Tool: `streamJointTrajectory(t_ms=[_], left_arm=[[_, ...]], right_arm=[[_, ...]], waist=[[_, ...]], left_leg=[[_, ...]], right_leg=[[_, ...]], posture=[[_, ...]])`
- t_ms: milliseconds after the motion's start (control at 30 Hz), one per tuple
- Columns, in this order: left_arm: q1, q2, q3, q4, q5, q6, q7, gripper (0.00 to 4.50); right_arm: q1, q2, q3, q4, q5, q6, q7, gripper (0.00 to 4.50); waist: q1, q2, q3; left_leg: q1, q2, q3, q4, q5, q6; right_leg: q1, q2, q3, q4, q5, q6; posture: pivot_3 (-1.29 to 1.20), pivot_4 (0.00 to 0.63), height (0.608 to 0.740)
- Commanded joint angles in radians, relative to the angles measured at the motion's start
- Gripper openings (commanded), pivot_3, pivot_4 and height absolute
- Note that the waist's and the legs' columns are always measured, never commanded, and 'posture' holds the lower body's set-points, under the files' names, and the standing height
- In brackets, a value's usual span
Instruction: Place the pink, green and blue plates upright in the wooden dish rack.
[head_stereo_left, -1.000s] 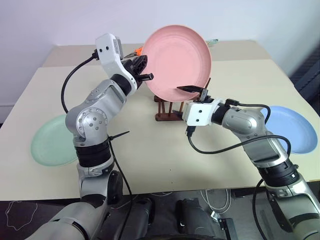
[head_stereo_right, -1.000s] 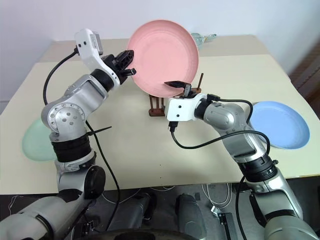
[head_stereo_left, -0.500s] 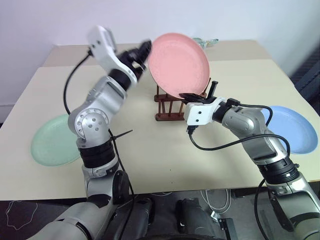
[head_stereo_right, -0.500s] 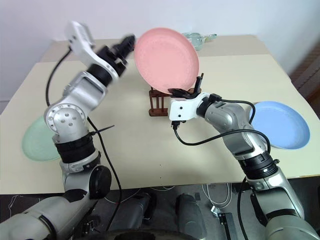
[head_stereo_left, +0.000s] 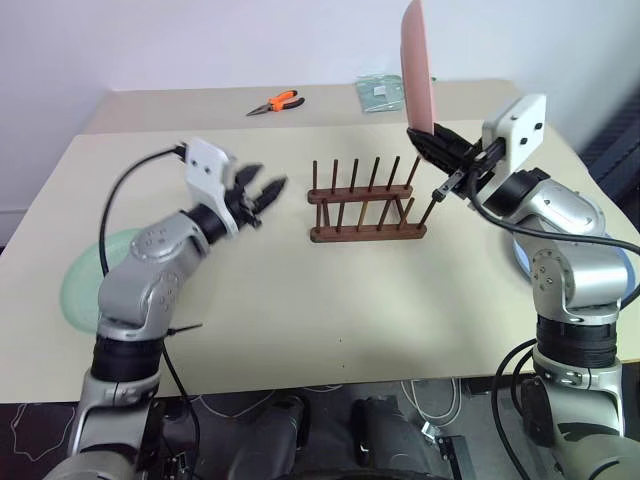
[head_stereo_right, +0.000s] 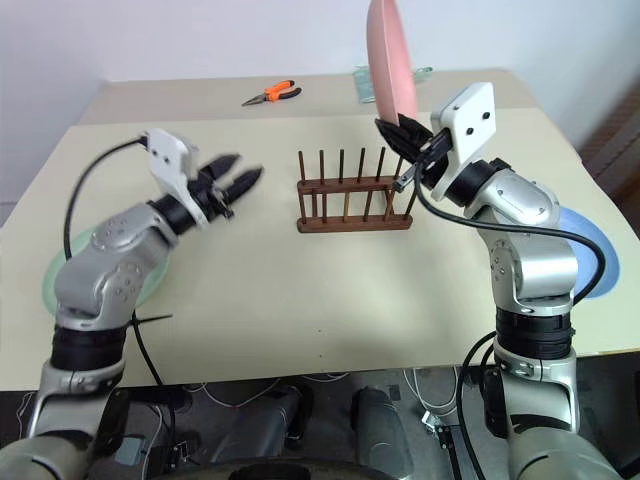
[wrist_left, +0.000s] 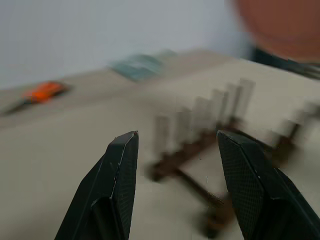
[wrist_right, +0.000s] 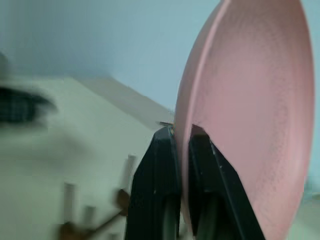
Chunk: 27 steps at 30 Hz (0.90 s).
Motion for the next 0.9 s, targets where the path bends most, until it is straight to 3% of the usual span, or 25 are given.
streamJointTrajectory(t_ms=[33,233,633,733,900], left_arm=[[0.042,0.041,-0.078,-0.118,-0.034,0.016,-0.125,2.53],[0.075,0.054,-0.149,-0.139,0.001,0.012,-0.167,2.53],[0.104,0.044,-0.185,-0.141,0.048,-0.003,-0.185,2.53],[0.106,0.04,-0.183,-0.136,0.058,-0.007,-0.187,2.56],[0.109,0.036,-0.186,-0.129,0.075,-0.011,-0.192,2.56]], right_arm=[[-0.006,-0.014,-0.051,-0.007,0.104,0.073,0.008,0.0],[-0.023,-0.036,-0.092,0.072,0.22,0.142,0.04,0.0],[-0.016,-0.043,-0.136,0.242,0.295,0.184,0.051,0.0],[-0.019,-0.052,-0.137,0.266,0.278,0.163,0.045,0.98],[-0.018,-0.065,-0.109,0.28,0.182,0.059,0.023,3.42]], waist=[[0.0,0.003,0.001],[0.004,0.004,0.001],[0.004,0.004,0.001],[0.004,0.004,0.001],[0.004,0.004,0.002]], left_leg=[[0.0,0.0,0.0,0.0,0.0,0.0],[0.0,0.0,0.0,0.0,0.001,0.0],[0.0,0.0,0.0,0.0,0.001,0.002],[0.0,0.0,0.0,0.0,0.001,0.002],[-0.001,0.0,0.001,0.0,0.001,0.002]], right_leg=[[0.0,0.0,0.0,0.0,0.0,-0.001],[0.0,0.0,0.0,-0.001,-0.002,-0.003],[0.0,-0.001,0.0,-0.002,-0.002,-0.002],[0.0,-0.001,0.0,-0.002,-0.002,-0.002],[0.0,-0.001,0.0,-0.002,-0.002,-0.002]], posture=[[0.0,0.15,0.727],[0.0,0.15,0.727],[0.0,0.15,0.727],[0.0,0.15,0.727],[0.0,0.15,0.727]])
